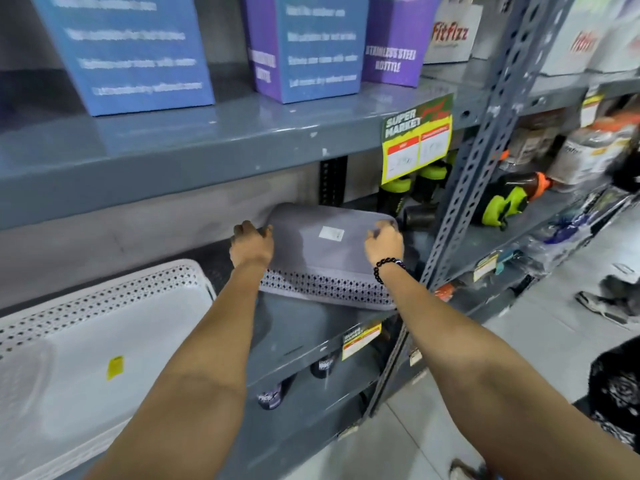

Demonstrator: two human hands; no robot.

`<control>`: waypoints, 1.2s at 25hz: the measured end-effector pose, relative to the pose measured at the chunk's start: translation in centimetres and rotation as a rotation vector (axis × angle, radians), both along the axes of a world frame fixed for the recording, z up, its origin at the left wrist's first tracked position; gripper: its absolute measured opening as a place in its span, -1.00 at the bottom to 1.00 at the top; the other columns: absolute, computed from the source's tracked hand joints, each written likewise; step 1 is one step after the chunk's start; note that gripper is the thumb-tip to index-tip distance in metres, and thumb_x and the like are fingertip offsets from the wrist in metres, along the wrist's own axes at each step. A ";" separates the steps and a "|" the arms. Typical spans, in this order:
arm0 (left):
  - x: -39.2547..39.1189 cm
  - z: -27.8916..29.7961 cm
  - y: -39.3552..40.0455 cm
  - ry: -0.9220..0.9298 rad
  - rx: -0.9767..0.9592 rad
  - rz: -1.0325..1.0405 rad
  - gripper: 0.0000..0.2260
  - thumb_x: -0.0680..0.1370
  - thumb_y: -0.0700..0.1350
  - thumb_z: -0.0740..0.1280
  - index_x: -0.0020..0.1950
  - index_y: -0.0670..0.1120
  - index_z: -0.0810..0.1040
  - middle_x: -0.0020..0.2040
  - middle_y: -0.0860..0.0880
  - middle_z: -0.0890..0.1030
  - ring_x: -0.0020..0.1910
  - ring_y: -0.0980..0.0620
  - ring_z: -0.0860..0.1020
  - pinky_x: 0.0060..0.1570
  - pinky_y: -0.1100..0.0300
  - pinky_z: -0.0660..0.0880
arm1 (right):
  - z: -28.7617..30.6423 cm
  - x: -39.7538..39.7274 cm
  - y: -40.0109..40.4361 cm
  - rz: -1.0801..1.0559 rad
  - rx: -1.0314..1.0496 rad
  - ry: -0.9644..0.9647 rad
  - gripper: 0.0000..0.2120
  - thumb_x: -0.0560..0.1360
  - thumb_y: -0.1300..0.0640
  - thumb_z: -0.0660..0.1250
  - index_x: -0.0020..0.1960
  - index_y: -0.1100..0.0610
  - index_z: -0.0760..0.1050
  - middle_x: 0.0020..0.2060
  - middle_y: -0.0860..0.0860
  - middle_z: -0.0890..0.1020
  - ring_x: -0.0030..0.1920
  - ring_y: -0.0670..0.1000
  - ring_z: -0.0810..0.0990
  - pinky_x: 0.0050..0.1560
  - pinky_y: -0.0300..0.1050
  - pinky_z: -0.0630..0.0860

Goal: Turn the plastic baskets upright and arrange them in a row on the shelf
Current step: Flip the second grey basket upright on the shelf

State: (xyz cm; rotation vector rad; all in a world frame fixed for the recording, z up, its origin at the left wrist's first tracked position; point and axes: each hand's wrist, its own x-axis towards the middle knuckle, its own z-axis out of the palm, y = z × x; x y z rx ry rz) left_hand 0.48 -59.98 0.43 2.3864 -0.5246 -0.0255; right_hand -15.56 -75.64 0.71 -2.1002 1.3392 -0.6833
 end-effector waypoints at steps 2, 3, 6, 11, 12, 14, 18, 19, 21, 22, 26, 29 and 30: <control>0.9 -0.3 -1.7 0.140 0.027 0.032 -0.55 0.61 0.01 0.12 0.39 -0.26 0.33 0.35 -0.32 0.38 0.33 -0.29 0.38 0.32 -0.06 0.35 | -0.2 0.3 -2.3 0.023 0.008 0.083 -0.60 0.59 0.18 0.15 0.39 0.29 0.32 0.28 0.27 0.46 0.23 0.26 0.49 0.15 0.03 0.47; 1.4 -0.6 -2.2 0.163 0.035 0.043 -0.57 0.63 -0.02 0.08 0.42 -0.22 0.32 0.36 -0.33 0.37 0.34 -0.30 0.36 0.33 -0.06 0.32 | -0.4 0.5 -3.0 0.032 0.028 0.122 -0.57 0.58 0.15 0.15 0.41 0.30 0.27 0.35 0.26 0.38 0.32 0.26 0.40 0.28 0.07 0.42; 1.9 -0.9 -3.5 0.223 0.007 0.042 -0.63 0.66 -0.16 0.01 0.45 -0.20 0.28 0.37 -0.34 0.38 0.36 -0.31 0.36 0.33 -0.07 0.32 | -1.0 1.0 -4.4 -0.009 0.204 0.190 -0.45 0.57 0.06 0.16 0.48 0.26 0.13 0.48 0.20 0.20 0.47 0.26 0.18 0.45 0.20 0.20; 2.2 -1.0 -3.2 0.327 0.052 -0.010 -0.56 0.66 0.00 -0.02 0.48 -0.16 0.26 0.49 -0.23 0.28 0.45 -0.25 0.28 0.44 -0.01 0.22 | -0.7 1.7 -4.0 -0.097 0.377 0.168 -0.35 0.53 -0.03 0.16 0.50 0.24 0.06 0.45 0.29 0.23 0.44 0.27 0.23 0.43 0.14 0.25; 2.3 -1.1 -2.7 0.333 0.043 0.013 -0.52 0.63 0.07 -0.02 0.48 -0.13 0.28 0.49 -0.20 0.30 0.45 -0.24 0.29 0.43 -0.01 0.23 | -0.4 1.7 -3.7 -0.113 0.406 0.123 -0.34 0.52 -0.03 0.17 0.50 0.24 0.07 0.44 0.28 0.25 0.43 0.26 0.24 0.41 0.12 0.26; 2.8 -1.3 -1.4 0.344 0.032 0.078 -0.45 0.56 0.14 0.00 0.44 -0.15 0.34 0.45 -0.20 0.37 0.42 -0.23 0.34 0.42 -0.02 0.28 | 0.3 2.0 -3.0 -0.138 0.438 0.031 -0.35 0.51 -0.01 0.20 0.48 0.26 0.10 0.43 0.26 0.27 0.42 0.24 0.27 0.38 0.09 0.28; 0.7 1.2 1.4 0.296 -0.174 0.182 -0.47 0.59 0.07 0.05 0.40 -0.27 0.35 0.37 -0.30 0.41 0.36 -0.26 0.39 0.36 0.01 0.34 | 2.3 2.5 -0.9 -0.183 0.329 -0.250 -0.47 0.54 0.07 0.19 0.40 0.34 0.24 0.39 0.26 0.28 0.36 0.25 0.34 0.30 0.06 0.35; 0.7 1.5 2.1 0.227 -0.323 0.195 -0.55 0.58 -0.06 0.14 0.37 -0.32 0.37 0.26 -0.35 0.49 0.25 -0.26 0.49 0.25 0.01 0.44 | 2.9 2.5 -0.5 -0.180 0.330 -0.366 -0.51 0.54 0.08 0.18 0.37 0.35 0.29 0.37 0.26 0.30 0.33 0.24 0.37 0.26 0.04 0.37; 1.8 2.3 2.9 0.264 -0.529 0.170 -0.66 0.41 -0.35 0.28 0.16 -0.45 0.51 -0.14 -0.38 0.63 -0.18 -0.22 0.66 -0.18 0.06 0.61 | 3.7 2.3 -0.1 -0.200 0.423 -0.672 -0.65 0.52 0.09 0.19 0.18 0.30 0.46 0.24 0.20 0.39 0.18 0.18 0.44 0.14 0.01 0.42; 2.3 2.1 3.2 0.218 -0.696 0.213 -0.70 0.42 -0.38 0.23 0.11 -0.46 0.54 -0.19 -0.38 0.62 -0.24 -0.23 0.65 -0.23 0.06 0.61 | 4.1 1.9 0.3 -0.233 0.537 -0.858 -0.78 0.48 0.08 0.20 -0.03 0.23 0.48 0.09 0.16 0.46 0.06 0.14 0.45 0.01 -0.02 0.46; 1.3 1.3 6.4 0.475 -1.014 0.382 -0.48 0.60 0.15 0.02 -0.38 -0.11 0.50 -0.39 -0.13 0.51 -0.27 -0.17 0.45 -0.11 0.06 0.42 | 4.5 -0.5 0.7 -0.265 0.754 -1.186 -0.66 0.55 0.00 0.13 0.02 0.19 0.58 -0.12 0.05 0.57 -0.15 0.01 0.48 -0.18 -0.16 0.42; 1.5 0.4 8.6 0.579 -0.969 0.340 -0.46 0.55 0.26 0.11 -0.33 -0.15 0.52 -0.39 -0.09 0.58 -0.40 -0.08 0.50 -0.27 0.11 0.50 | 3.2 -1.6 0.7 -0.250 0.806 -1.114 -0.40 0.51 -0.24 0.16 0.35 0.17 0.37 0.03 0.10 0.57 0.00 0.01 0.47 0.11 -0.12 0.33; 1.0 0.5 9.1 0.590 -0.908 0.336 -0.53 0.53 0.24 0.19 -0.21 -0.17 0.56 -0.29 -0.11 0.61 -0.34 -0.07 0.55 -0.23 0.09 0.54 | 2.7 -1.7 0.8 -0.220 0.853 -1.105 -0.30 0.42 -0.32 0.20 0.22 0.28 0.38 0.15 0.10 0.54 0.10 0.02 0.45 0.17 -0.09 0.32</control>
